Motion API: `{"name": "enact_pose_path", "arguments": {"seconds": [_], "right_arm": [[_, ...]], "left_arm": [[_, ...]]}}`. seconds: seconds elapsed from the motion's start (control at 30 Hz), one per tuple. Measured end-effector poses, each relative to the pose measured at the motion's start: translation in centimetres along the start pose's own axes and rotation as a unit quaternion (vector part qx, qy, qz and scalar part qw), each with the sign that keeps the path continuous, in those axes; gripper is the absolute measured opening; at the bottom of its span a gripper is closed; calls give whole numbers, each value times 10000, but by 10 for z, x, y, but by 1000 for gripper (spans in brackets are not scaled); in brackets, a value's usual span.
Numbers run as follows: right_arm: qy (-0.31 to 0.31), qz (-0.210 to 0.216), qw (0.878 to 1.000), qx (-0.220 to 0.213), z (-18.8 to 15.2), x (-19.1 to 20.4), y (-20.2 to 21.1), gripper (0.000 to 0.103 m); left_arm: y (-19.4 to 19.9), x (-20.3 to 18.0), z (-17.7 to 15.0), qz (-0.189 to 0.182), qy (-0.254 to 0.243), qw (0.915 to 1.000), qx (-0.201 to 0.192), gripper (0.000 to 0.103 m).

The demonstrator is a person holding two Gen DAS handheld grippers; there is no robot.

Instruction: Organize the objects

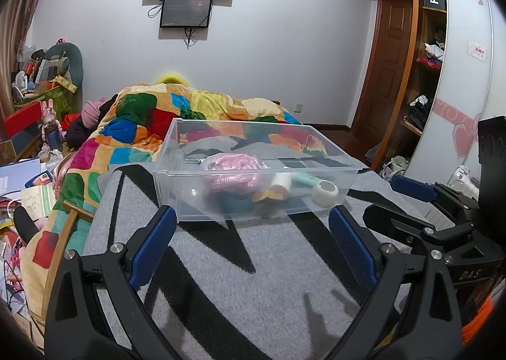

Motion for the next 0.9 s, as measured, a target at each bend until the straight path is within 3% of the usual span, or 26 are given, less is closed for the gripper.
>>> {"name": "enact_pose_path", "arguments": {"seconds": [0.9], "right_arm": [[-26,24,10000,6,1,2,1,98]], "left_arm": [[0,0,-2,-55,103,9999,39,98]]}}
Point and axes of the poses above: each gripper's, at about its wrist camera, not at the fingertips, and y roughly against the way its jaws point, x to its left, z to its top, the point moved 1 cm from there along -y, roughly the way its jaws point, and after that the axes turned 5 degrees about -x, right-handed, at the moved point
